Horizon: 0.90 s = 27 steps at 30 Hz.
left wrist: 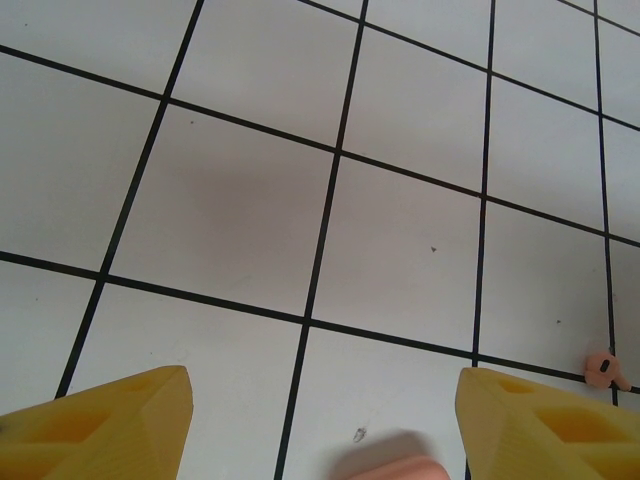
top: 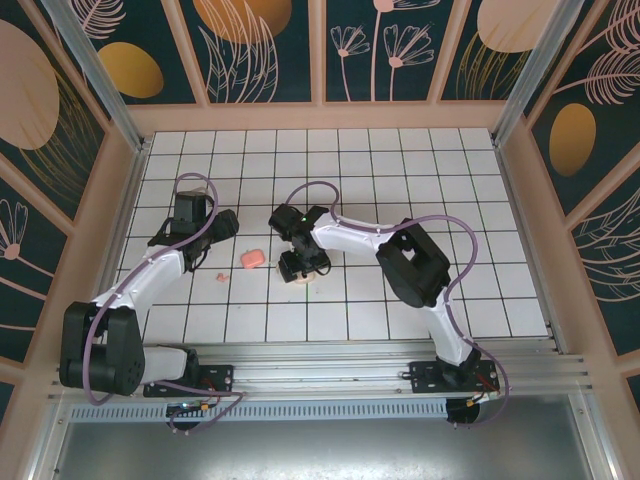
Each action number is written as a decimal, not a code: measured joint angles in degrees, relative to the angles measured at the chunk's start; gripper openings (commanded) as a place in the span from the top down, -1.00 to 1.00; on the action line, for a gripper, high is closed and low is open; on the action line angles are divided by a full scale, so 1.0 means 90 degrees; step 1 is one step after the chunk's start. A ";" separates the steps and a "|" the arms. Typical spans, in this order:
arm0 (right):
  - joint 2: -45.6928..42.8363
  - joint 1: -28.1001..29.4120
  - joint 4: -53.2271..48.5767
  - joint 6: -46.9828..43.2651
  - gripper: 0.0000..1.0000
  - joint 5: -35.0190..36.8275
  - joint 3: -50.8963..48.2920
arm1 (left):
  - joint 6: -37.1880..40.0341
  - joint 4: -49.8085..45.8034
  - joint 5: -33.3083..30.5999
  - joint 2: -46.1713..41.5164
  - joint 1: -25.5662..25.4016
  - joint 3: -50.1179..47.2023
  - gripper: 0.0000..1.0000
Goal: Insert the wireless bluetooth earbuds into the charging case
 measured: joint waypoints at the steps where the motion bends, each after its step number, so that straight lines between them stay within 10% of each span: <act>1: 0.0000 0.0000 -0.0002 0.0002 -0.28 0.0005 0.0000 | 0.0002 0.0000 0.0000 -0.0012 0.0000 0.0000 -0.40; 15: -0.0109 0.0005 0.0078 0.0194 -0.10 0.0177 -0.0153 | 0.0143 0.0192 0.0032 -0.0279 -0.0012 -0.0219 -0.30; 27: -0.2305 -0.0631 0.2074 0.0908 -0.07 0.0121 -0.2305 | 0.0537 0.3096 0.1212 -0.1030 -0.0882 -0.1649 -0.20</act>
